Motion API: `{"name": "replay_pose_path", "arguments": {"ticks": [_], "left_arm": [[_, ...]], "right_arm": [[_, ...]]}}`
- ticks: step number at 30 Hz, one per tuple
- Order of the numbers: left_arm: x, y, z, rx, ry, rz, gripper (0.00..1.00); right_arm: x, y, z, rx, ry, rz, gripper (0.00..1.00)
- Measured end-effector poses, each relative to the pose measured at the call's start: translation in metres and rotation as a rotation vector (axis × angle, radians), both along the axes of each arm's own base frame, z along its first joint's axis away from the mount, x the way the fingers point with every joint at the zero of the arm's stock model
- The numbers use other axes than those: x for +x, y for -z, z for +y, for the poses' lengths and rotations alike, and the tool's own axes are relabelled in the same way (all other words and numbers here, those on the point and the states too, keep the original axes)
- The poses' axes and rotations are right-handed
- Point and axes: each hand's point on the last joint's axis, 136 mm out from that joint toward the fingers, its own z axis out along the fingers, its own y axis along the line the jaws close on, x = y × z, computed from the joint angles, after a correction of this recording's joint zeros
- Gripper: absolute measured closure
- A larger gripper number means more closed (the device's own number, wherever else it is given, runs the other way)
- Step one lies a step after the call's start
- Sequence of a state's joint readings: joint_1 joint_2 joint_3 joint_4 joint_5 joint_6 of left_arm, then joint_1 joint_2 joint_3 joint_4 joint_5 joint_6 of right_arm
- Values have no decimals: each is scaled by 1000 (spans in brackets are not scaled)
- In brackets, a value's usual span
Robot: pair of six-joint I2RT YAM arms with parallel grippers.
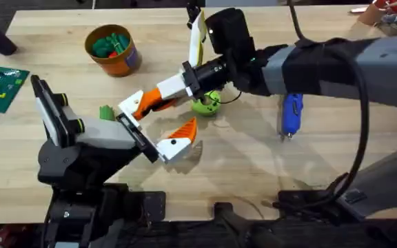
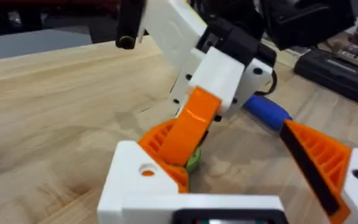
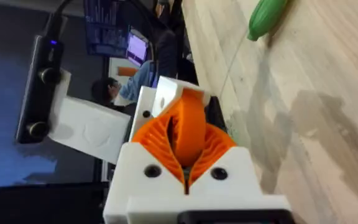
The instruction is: Pick up the gripper from the table and insert it into the empty holder that is missing its gripper. Then pick up a screw, insert it into the mounting hole, and use the screwdriver to tighten it. Finally, clean up the table by picking up the vegetable and placing it into the bucket.
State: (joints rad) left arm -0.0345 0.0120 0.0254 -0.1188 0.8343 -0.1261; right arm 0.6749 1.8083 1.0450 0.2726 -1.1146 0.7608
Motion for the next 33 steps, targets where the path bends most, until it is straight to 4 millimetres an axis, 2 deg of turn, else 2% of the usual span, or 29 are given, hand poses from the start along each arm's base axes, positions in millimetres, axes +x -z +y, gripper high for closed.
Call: {"name": "replay_pose_path", "arguments": {"ticks": [10,23,24,27,30,33], "left_arm": [[7,0,7,3,-57,3,16],[5,1,6,-22,-43,45,16],[5,1,5,-22,-42,48,16],[2,1,3,-23,-25,50,16],[-2,1,0,-26,4,52,16],[-5,1,-3,-29,28,54,16]], "right_arm": [[1,-2,11,16,32,-56,984],[-5,6,8,-11,10,-44,983],[-5,6,8,-12,8,-43,967],[-4,8,7,-20,14,-47,784],[-6,10,9,-21,8,-50,652],[-10,10,10,-19,-6,-50,600]]}}
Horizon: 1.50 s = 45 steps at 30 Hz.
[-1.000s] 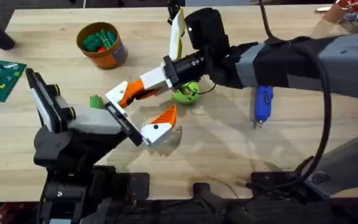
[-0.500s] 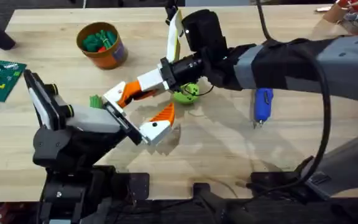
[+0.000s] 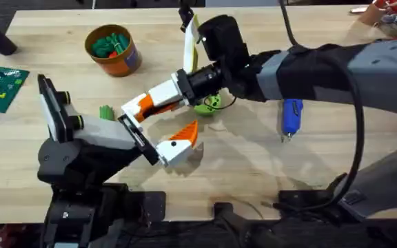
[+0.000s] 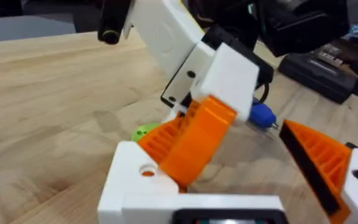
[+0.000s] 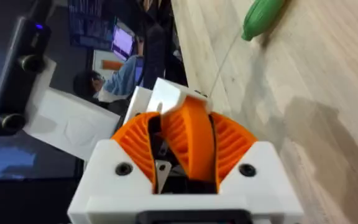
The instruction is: Pick up the gripper from the table and insert it into the empty holder that is missing its gripper. Then pick up a screw, insert it into the mounting hole, and use the screwdriver to tighten it. Finally, clean up the table by picking up the vegetable and placing it into the bucket.
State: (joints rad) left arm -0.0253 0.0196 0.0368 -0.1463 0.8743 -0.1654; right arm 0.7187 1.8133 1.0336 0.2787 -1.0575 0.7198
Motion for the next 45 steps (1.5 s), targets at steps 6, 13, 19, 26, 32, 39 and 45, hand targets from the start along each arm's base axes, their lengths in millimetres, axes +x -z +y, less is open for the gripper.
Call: {"name": "replay_pose_path", "arguments": {"ticks": [6,13,19,26,32,39,45], "left_arm": [[-14,-1,-11,-6,102,-4,16],[-25,-1,-18,-7,172,-12,16],[-34,-2,-24,-4,232,-26,16],[-46,-2,-30,-13,308,-24,16],[-47,-1,-31,-14,316,-23,16],[-46,-1,-30,-11,315,-29,16],[-46,-1,-30,19,318,-84,16]], "right_arm": [[-20,-2,3,26,-87,22,440],[-20,2,-4,36,-118,64,286],[-14,6,-12,42,-119,87,44],[2,2,-25,68,-97,96,7],[21,1,-46,72,-56,143,6],[13,9,-81,-34,1,278,6],[3,-2,-115,-75,43,243,7]]}}
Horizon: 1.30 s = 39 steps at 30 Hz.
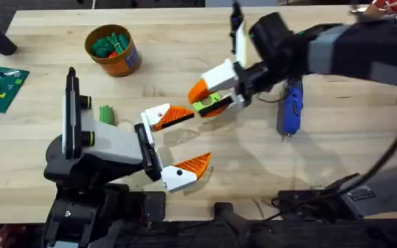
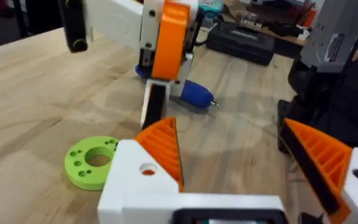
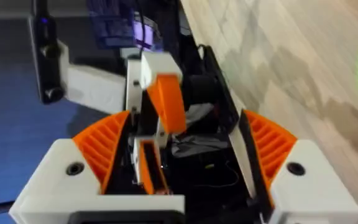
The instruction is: Pick up the gripper from the table and insert it into the empty holder that is missing its gripper. Then pick up a screw, insert it into the mounting hole, and use the screwdriver to tighten it. Finally, clean up the table by picking up the vegetable and placing it into the bucket.
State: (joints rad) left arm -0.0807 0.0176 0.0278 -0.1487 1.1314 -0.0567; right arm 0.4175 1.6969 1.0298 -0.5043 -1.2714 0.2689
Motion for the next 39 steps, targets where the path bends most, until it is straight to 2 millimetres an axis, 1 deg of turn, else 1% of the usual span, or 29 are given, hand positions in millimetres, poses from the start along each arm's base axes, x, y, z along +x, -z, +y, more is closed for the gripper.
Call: {"name": "replay_pose_path", "arguments": {"ticks": [4,5,7,9,12,15,18,20,23,26,29,31,33,36,39], "left_arm": [[0,0,0,20,3,-54,16],[0,0,0,35,6,-94,16],[0,0,0,44,7,-118,16],[0,0,0,49,9,-133,16],[0,0,0,54,9,-147,16],[1,0,0,58,2,-155,16],[5,0,2,64,-19,-162,16],[7,0,3,67,-33,-167,16],[9,0,4,70,-44,-168,16],[9,0,4,71,-48,-168,16],[10,0,4,70,-48,-166,16],[10,0,4,67,-49,-160,16],[10,0,4,64,-49,-152,16],[10,0,4,61,-50,-145,16],[10,0,4,59,-50,-140,16]], "right_arm": [[4,-10,-24,-3,45,-55,8],[3,-16,-34,4,57,-98,8],[0,-18,-38,20,60,-142,8],[-8,-17,-44,36,68,-165,8],[-17,-4,-58,52,111,-180,8],[-17,16,-73,52,182,-180,9],[-13,33,-81,52,239,-171,8],[-9,36,-79,62,254,-184,7],[4,26,-69,100,254,-259,8],[14,11,-52,136,245,-332,8],[20,3,-32,174,231,-363,9],[21,5,-20,188,221,-342,9],[20,11,-10,195,212,-304,9],[22,19,-1,210,206,-255,10],[22,19,5,234,201,-230,10]]}}
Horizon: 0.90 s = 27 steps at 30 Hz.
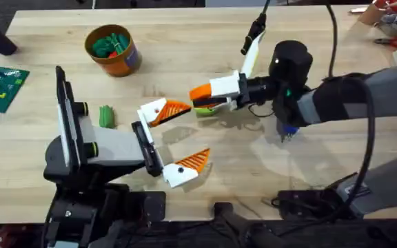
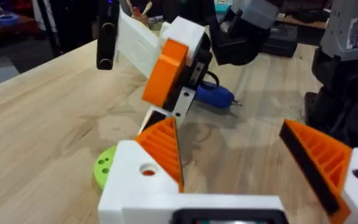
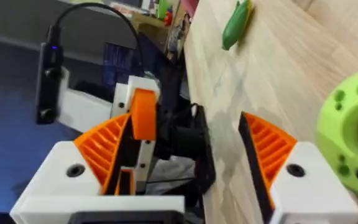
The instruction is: Pick up the gripper from the table and insert it into the empty holder that is missing its gripper. Then pick up a screw, insert it into the mounting hole, and use the screwdriver to tighten it. Finally, clean up the table by picking up the vegetable and placing it into the bucket.
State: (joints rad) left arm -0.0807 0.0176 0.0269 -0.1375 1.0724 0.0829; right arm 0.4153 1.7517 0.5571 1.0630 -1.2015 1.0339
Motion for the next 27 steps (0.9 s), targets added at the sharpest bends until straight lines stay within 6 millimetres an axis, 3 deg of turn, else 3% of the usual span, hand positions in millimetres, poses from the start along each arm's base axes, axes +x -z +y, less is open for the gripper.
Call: {"name": "replay_pose_path", "arguments": {"ticks": [6,10,14,18,19,27], "left_arm": [[0,0,0,-2,0,5,16],[0,0,0,-2,0,5,16],[0,0,0,-2,0,5,16],[0,0,0,-7,-4,19,16],[1,1,0,-7,-6,21,16],[2,1,1,-8,-12,21,16]], "right_arm": [[-10,-6,10,12,-34,47,21],[-20,-11,22,15,-78,60,97],[-29,-16,32,22,-118,57,318],[-33,-19,34,28,-141,54,856],[-33,-22,34,32,-145,49,950],[-30,-22,35,26,-129,76,984]]}}
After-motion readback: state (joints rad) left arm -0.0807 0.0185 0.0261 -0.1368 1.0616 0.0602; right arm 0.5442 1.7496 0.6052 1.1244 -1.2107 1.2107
